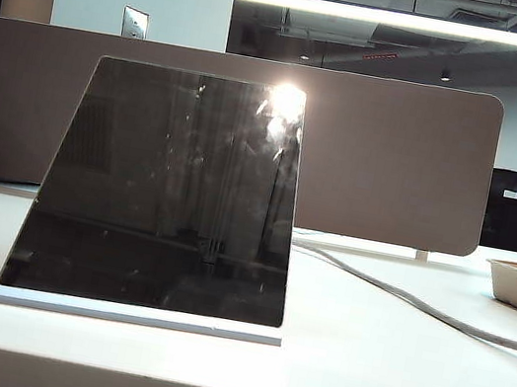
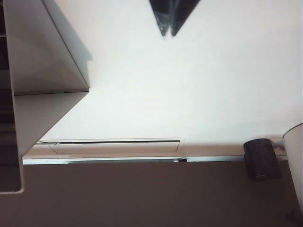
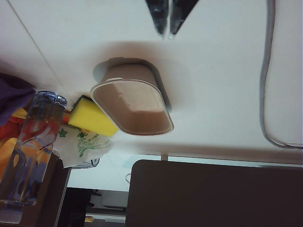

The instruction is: Push the base of the mirror on the table to move it forward for a short distance.

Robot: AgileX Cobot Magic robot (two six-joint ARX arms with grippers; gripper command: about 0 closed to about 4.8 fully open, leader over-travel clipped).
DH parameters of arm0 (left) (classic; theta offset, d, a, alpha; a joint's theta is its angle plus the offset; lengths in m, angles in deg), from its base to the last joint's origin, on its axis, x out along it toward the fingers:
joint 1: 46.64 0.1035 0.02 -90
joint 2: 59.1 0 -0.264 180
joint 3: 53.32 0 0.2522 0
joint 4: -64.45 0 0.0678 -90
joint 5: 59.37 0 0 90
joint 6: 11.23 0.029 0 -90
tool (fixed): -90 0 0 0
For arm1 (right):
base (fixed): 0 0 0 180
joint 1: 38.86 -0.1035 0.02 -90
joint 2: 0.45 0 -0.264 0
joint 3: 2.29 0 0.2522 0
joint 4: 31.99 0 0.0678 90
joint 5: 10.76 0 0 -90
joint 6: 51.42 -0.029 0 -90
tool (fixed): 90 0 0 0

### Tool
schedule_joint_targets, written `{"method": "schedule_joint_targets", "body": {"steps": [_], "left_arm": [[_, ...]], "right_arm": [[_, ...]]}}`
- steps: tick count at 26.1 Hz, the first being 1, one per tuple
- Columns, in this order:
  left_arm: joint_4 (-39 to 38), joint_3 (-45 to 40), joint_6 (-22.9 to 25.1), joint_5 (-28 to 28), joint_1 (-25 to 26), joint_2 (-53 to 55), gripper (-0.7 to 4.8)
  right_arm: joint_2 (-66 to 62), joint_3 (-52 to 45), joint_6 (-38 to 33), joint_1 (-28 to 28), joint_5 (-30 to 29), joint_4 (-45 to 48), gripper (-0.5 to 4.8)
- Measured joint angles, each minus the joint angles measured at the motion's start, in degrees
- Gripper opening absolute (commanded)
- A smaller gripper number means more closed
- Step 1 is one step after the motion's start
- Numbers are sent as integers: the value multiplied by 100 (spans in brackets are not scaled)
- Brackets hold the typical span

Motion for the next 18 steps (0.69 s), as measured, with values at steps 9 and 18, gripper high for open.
{"method": "schedule_joint_targets", "body": {"steps": [9,18], "left_arm": [[0,0,0,0,0,2,-2],[0,0,0,0,0,2,-2]], "right_arm": [[0,0,0,0,0,0,22],[0,0,0,-114,7,0,22]]}}
